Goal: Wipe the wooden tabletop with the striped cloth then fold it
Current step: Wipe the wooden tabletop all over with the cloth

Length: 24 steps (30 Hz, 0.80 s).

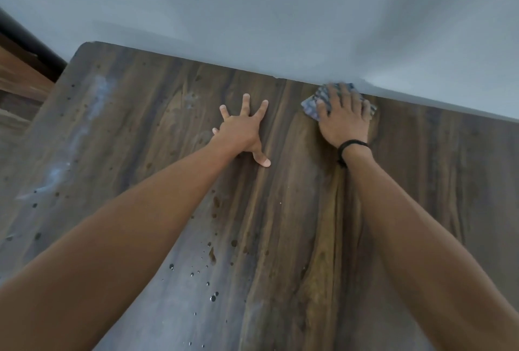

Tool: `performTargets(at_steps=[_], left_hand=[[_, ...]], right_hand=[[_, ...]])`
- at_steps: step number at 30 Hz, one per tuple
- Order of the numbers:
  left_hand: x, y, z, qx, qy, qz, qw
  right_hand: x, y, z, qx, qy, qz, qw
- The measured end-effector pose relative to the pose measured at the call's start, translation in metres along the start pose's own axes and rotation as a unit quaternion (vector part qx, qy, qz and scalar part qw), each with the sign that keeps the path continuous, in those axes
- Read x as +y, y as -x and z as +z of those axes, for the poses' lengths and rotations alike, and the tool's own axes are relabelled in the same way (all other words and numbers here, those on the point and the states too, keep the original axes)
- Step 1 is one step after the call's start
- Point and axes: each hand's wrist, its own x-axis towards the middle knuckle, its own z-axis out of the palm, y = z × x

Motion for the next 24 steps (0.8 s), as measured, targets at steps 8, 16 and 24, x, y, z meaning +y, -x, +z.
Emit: performTargets(at_steps=[8, 16, 24], left_hand=[[-0.001, 0.000, 0.000, 0.006, 0.001, 0.009, 1.000], [0.000, 0.001, 0.000, 0.006, 0.001, 0.008, 1.000], [-0.002, 0.004, 0.002, 0.016, 0.001, 0.010, 1.000]], right_hand=[[0.015, 0.064, 0.008, 0.017, 0.004, -0.024, 1.000], [0.011, 0.084, 0.017, 0.008, 0.006, -0.031, 0.999], [-0.003, 0.116, 0.027, -0.034, 0.031, -0.109, 0.993]])
